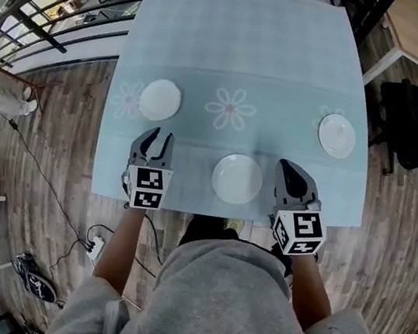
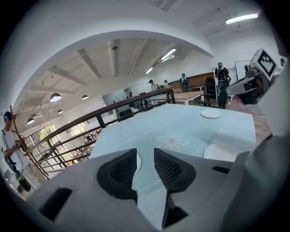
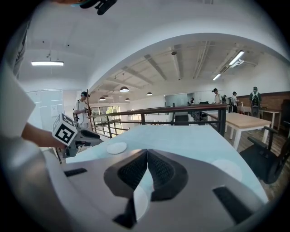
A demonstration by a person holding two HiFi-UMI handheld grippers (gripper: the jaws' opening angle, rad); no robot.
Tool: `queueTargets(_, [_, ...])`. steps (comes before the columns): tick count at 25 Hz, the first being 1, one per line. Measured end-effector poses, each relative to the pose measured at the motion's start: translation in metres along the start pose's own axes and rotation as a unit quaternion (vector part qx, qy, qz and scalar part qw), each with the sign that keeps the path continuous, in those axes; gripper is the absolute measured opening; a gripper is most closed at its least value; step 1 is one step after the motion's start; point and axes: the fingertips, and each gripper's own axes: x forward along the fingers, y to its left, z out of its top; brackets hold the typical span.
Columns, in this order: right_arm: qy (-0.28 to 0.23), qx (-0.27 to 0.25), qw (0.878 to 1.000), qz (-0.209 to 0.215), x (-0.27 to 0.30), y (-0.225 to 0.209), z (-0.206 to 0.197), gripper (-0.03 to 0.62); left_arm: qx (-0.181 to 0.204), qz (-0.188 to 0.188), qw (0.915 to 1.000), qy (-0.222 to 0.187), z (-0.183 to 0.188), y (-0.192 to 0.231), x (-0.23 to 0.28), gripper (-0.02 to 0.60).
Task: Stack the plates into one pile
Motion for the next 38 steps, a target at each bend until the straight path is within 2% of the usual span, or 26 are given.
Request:
queueTargets(4, [0.018, 0.001, 1.0, -0.002, 0.017, -0.005, -0.001, 0.026, 0.028, -0.002, 0.9987, 0.041, -0.024, 0.013, 0.042, 0.12])
queueTargets(9, [0.041, 0.002, 0.999, 0.0, 0.042, -0.007, -0.008, 0.026, 0.07, -0.022, 0.9932, 0.09, -0.053, 0.019, 0.085, 0.12])
queueTargets(13, [0.056, 0.003, 0.998, 0.003, 0.062, -0.006, -0.009, 0.026, 0.082, -0.042, 0.9879, 0.125, -0.076, 0.023, 0.111, 0.12])
queueTargets(21, [0.068, 0.009, 0.998, 0.004, 0.093, -0.006, -0.013, 0.026, 0.095, -0.059, 0.9755, 0.189, -0.111, 0.032, 0.137, 0.12])
queueTargets(29, [0.075, 0.013, 0.997, 0.015, 0.108, 0.001, -0.013, 0.026, 0.117, -0.076, 0.9695, 0.201, -0.113, 0.03, 0.139, 0.108])
queueTargets(36, [0.079, 0.015, 0.997, 0.018, 0.114, 0.002, -0.013, 0.026, 0.091, -0.101, 0.9701, 0.201, -0.114, 0.029, 0.142, 0.102])
queueTargets(38, [0.078, 0.013, 0.997, 0.019, 0.113, 0.004, -0.014, 0.026, 0.081, -0.111, 0.969, 0.206, -0.115, 0.026, 0.141, 0.067])
